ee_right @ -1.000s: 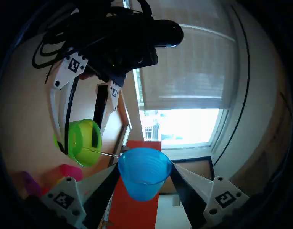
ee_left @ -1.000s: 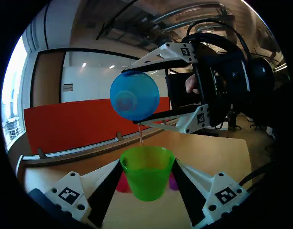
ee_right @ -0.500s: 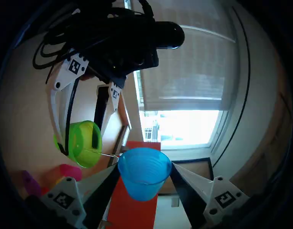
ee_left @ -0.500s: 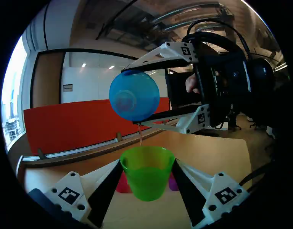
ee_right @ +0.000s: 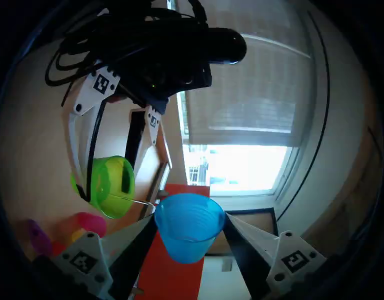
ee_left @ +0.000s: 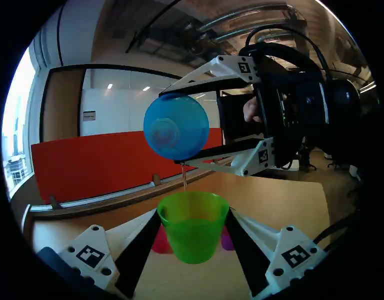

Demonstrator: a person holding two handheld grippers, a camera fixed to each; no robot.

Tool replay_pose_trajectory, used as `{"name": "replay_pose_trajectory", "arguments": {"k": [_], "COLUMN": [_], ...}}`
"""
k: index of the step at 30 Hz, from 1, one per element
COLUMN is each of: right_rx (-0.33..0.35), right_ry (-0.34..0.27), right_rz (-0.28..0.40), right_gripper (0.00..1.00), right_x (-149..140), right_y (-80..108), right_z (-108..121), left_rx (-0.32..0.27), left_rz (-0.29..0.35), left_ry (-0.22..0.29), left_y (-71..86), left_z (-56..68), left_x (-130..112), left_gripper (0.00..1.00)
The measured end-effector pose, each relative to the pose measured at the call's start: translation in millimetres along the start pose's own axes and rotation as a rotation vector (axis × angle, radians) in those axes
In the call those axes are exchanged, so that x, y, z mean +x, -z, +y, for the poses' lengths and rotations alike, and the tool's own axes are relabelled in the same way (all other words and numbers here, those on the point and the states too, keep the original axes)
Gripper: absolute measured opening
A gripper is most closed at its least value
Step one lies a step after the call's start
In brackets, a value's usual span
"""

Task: Pour water

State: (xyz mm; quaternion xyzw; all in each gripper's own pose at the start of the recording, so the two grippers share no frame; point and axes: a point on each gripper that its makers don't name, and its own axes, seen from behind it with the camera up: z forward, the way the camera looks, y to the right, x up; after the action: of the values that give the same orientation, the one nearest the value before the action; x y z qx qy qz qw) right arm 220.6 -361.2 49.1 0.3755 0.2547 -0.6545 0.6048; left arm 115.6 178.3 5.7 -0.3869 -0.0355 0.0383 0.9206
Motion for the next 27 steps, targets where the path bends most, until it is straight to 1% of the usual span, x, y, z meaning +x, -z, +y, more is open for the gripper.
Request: {"name": "replay_pose_trajectory", "arguments": {"k": [11,27], "right_rx": [0.003,-0.004], "right_ry": [0.016,0.022], "right_rz": [0.002,0.004], "right_gripper": [0.93,0.93], "right_x": [4.7,11.3], "right_y": [-0.1,3.8], "right_z": [-1.5,-1.8], "left_rx": [0.002,0.0], "left_rz": [0.002,0.001], "left_ry": [0.0,0.002], "left_y": [-0.6,-1.5], "left_z": [-0.4,0.3], "left_x": [0.5,-0.6], "left_gripper": [0.87,0.87]}}
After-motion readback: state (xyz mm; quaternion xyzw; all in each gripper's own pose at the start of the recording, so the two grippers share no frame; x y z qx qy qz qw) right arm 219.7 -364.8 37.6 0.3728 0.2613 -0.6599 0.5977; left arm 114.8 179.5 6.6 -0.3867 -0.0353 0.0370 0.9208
